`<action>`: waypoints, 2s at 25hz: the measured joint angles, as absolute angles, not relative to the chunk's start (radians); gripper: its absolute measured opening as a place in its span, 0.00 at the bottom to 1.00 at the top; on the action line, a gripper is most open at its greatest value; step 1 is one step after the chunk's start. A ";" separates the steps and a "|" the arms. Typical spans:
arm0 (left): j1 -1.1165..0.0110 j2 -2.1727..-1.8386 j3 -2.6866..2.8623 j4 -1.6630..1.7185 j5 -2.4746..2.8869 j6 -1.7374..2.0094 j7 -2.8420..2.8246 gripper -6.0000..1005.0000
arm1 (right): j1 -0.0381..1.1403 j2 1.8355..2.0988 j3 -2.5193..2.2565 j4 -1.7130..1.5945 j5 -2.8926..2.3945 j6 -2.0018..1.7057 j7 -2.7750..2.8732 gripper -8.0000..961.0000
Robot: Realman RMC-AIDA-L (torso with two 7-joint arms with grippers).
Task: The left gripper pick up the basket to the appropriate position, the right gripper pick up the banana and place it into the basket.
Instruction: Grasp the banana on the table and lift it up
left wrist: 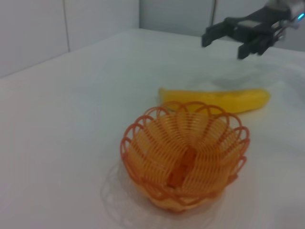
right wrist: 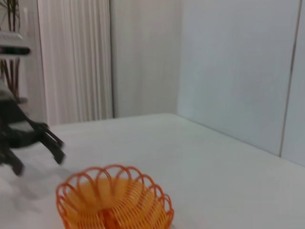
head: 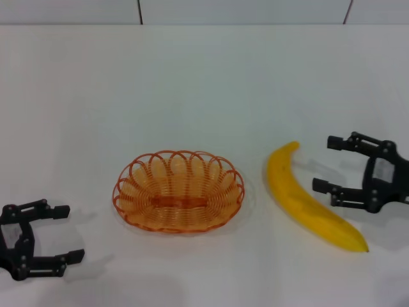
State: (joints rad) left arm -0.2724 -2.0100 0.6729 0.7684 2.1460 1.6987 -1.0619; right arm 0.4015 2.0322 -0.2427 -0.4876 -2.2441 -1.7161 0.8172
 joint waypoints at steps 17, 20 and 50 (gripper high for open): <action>-0.326 -2.016 0.656 0.766 2.124 1.687 -1.070 0.88 | 0.532 2.033 -0.619 -1.080 -2.300 -1.855 1.723 0.90; -0.328 -2.015 0.643 0.765 2.119 1.688 -1.068 0.88 | 0.577 2.033 -0.712 -1.112 -2.328 -1.874 1.807 0.90; -0.378 -2.019 0.644 0.761 2.118 1.696 -1.062 0.88 | 0.654 2.040 -1.006 -0.945 -2.406 -1.596 2.235 0.90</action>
